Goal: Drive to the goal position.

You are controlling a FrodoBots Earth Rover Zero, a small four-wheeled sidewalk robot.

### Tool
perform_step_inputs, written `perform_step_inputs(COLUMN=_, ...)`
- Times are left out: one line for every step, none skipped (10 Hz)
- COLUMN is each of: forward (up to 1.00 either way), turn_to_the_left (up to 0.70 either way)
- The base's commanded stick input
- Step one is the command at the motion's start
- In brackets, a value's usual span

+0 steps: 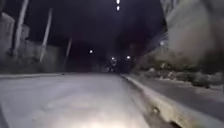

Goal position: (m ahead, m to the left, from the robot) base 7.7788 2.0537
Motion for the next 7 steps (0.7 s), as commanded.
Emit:
perform_step_inputs(forward=0.7, turn_to_the_left=-0.15)
perform_step_inputs(forward=0.7, turn_to_the_left=-0.11)
perform_step_inputs(forward=0.7, turn_to_the_left=-0.08)
perform_step_inputs(forward=0.7, turn_to_the_left=-0.04)
perform_step_inputs(forward=0.7, turn_to_the_left=0.0)
perform_step_inputs(forward=0.7, turn_to_the_left=0.0)
perform_step_inputs(forward=0.7, turn_to_the_left=0.0)
